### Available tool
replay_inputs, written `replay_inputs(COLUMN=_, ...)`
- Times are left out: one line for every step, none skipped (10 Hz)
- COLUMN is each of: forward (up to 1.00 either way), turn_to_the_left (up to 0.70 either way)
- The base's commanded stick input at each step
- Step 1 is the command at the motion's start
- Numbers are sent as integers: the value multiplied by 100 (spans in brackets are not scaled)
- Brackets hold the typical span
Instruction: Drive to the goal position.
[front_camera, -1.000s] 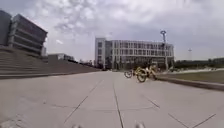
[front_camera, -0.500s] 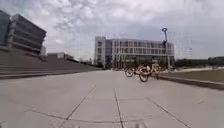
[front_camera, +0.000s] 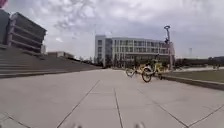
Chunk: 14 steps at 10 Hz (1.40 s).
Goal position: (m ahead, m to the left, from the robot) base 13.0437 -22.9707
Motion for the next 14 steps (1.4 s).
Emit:
replay_inputs(forward=70, turn_to_the_left=0)
replay_inputs(forward=70, turn_to_the_left=0)
replay_inputs(forward=70, turn_to_the_left=0)
replay_inputs(forward=70, turn_to_the_left=0)
replay_inputs(forward=70, turn_to_the_left=0)
replay_inputs(forward=70, turn_to_the_left=0)
replay_inputs(forward=70, turn_to_the_left=0)
replay_inputs(forward=70, turn_to_the_left=0)
replay_inputs(forward=70, turn_to_the_left=0)
replay_inputs(forward=70, turn_to_the_left=0)
replay_inputs(forward=70, turn_to_the_left=0)
replay_inputs(forward=70, turn_to_the_left=0)
replay_inputs(forward=70, turn_to_the_left=0)
replay_inputs(forward=70, turn_to_the_left=0)
